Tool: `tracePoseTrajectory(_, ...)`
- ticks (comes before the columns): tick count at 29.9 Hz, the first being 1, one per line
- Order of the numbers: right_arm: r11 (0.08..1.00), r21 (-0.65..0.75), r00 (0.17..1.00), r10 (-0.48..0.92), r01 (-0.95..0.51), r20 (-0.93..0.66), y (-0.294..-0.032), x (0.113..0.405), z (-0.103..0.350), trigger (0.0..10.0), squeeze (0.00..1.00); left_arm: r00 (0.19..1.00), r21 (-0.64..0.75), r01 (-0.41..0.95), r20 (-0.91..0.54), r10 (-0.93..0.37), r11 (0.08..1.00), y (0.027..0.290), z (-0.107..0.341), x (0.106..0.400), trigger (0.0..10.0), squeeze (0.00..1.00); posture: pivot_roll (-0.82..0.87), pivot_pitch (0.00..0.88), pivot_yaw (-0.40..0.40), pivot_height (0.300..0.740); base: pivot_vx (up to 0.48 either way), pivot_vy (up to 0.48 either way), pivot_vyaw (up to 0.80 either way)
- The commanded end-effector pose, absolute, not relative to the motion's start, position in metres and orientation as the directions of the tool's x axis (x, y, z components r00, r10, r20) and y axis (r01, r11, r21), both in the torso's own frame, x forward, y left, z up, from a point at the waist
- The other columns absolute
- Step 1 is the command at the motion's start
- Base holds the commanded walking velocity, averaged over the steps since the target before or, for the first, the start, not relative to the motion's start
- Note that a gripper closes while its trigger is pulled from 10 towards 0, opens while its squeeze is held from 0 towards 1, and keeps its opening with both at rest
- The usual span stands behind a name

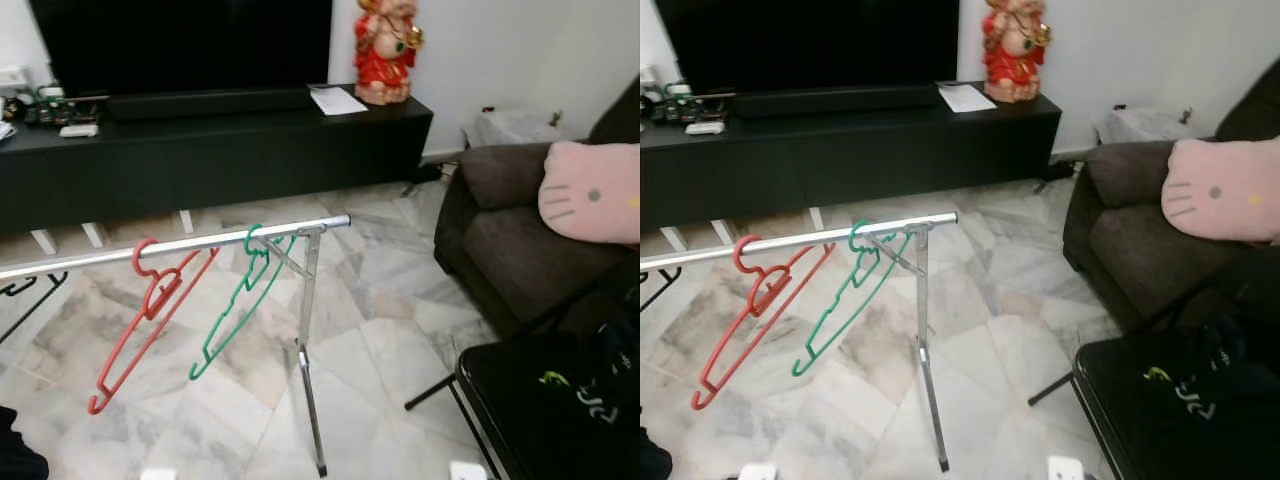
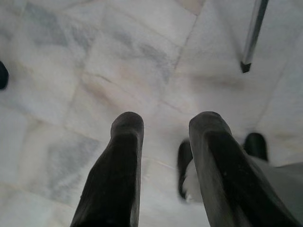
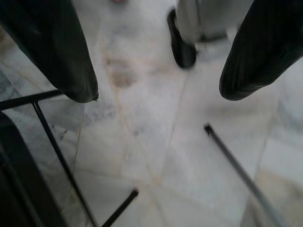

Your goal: Hang hanger

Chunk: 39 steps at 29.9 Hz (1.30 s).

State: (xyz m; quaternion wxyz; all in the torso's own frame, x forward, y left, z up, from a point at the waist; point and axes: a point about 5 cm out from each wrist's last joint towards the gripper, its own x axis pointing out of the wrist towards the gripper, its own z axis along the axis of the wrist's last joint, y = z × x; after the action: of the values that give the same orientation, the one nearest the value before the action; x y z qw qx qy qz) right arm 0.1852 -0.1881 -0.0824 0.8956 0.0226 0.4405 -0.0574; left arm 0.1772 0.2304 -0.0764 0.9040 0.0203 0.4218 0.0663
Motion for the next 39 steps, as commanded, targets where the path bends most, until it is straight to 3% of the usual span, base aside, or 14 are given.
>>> tracePoseTrajectory(1, 0.991, 0.005, 0.581, -0.075, 0.135, -0.810, -0.182, 0.179, -0.087, 10.0, 0.00, 0.606, 0.101, -0.106, -0.782, 0.145, 0.989, 0.235, -0.079, 0.170, 10.0, 0.00, 0.06, 0.000, -0.004, 0.740, 0.000, 0.000, -0.79)
tracePoseTrajectory(13, 0.985, 0.015, 0.577, -0.088, 0.171, -0.812, -0.185, 0.175, -0.088, 10.0, 0.00, 0.576, 0.105, -0.077, -0.807, 0.131, 0.991, 0.236, -0.084, 0.158, 10.0, 0.00, 0.03, 0.000, 0.021, 0.740, 0.000, 0.000, -0.79)
tracePoseTrajectory(23, 0.986, -0.029, 0.578, -0.121, 0.166, -0.807, -0.206, 0.171, -0.086, 10.0, 0.00, 0.542, 0.075, -0.038, -0.836, 0.084, 0.996, 0.223, -0.092, 0.145, 10.0, 0.00, -0.01, 0.016, 0.011, 0.740, 0.000, 0.000, -0.78)
tracePoseTrajectory(30, 0.977, -0.005, 0.605, -0.137, 0.215, -0.784, -0.203, 0.170, -0.086, 10.0, 0.00, 0.560, 0.085, 0.037, -0.827, 0.050, 0.996, 0.217, -0.090, 0.154, 10.0, 0.00, -0.03, 0.032, 0.047, 0.740, 0.000, 0.000, 0.00)
tracePoseTrajectory(39, 0.982, 0.019, 0.596, -0.097, 0.186, -0.797, -0.190, 0.168, -0.089, 10.0, 0.00, 0.612, 0.097, 0.070, -0.790, 0.034, 0.993, 0.219, -0.081, 0.171, 10.0, 0.00, -0.01, 0.034, 0.015, 0.740, 0.000, 0.000, -0.26)
